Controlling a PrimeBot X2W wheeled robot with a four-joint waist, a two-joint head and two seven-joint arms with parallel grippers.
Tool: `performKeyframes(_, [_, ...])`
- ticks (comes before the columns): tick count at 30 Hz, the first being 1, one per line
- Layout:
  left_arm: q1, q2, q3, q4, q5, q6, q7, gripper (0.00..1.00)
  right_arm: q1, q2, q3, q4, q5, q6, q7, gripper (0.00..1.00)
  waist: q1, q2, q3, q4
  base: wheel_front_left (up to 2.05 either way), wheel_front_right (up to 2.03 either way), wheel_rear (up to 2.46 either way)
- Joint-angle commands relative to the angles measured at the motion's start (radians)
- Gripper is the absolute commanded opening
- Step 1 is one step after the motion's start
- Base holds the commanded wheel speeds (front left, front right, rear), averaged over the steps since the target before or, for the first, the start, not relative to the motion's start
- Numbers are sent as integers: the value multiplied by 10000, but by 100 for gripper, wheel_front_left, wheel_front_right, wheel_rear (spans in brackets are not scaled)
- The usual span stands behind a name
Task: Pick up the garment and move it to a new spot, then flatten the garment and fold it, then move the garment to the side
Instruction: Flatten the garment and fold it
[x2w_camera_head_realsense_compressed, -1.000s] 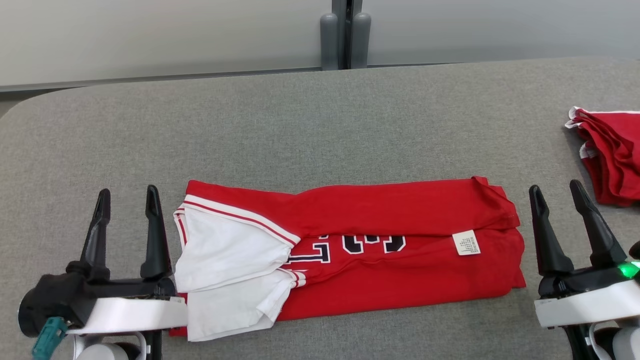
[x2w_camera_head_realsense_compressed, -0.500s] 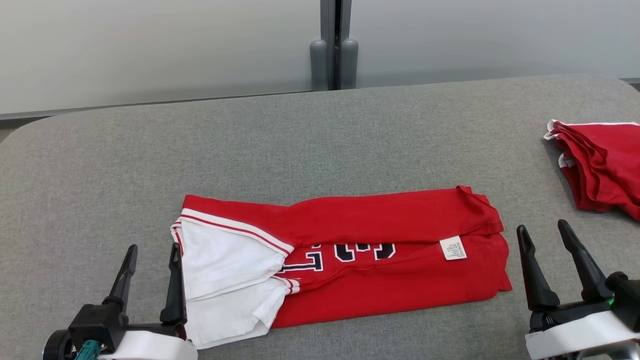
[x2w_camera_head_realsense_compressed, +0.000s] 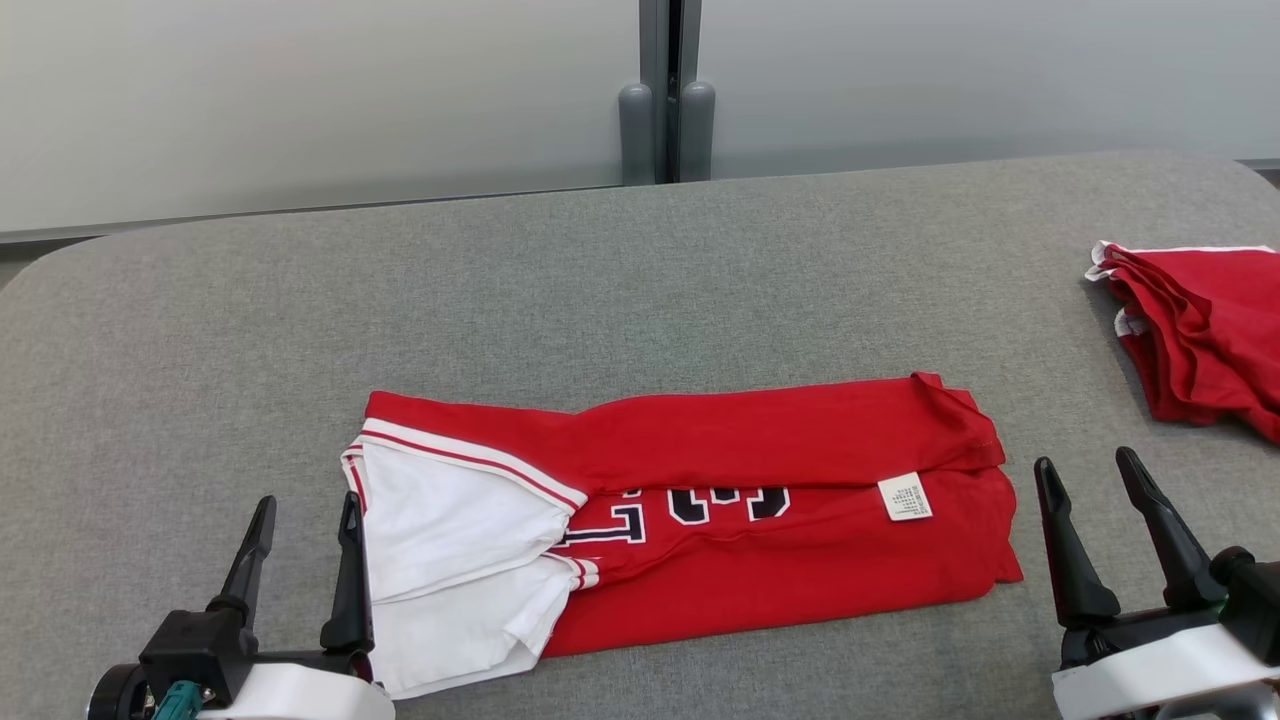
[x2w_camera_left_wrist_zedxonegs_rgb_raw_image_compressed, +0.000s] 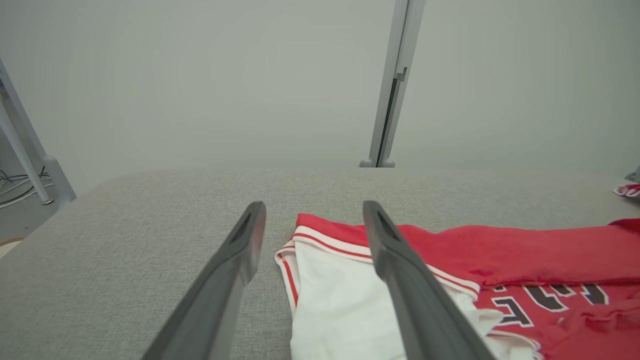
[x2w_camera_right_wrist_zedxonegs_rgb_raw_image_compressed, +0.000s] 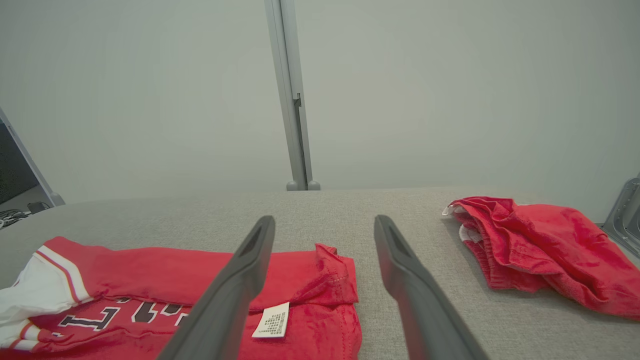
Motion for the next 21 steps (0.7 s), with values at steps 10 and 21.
performKeyframes(10, [-383, -59, -4, -218, 169, -8, -41, 100, -427, -165, -65, 513, -41, 0, -77, 100, 0, -1, 362, 170, 0, 0, 0])
performKeyframes(21, [-1333, -268, -208, -468, 512, -273, -39, 100, -2109, -561, 215, 3417, 570, 0, -338, 100, 0, -1, 1411, 653, 0, 0, 0])
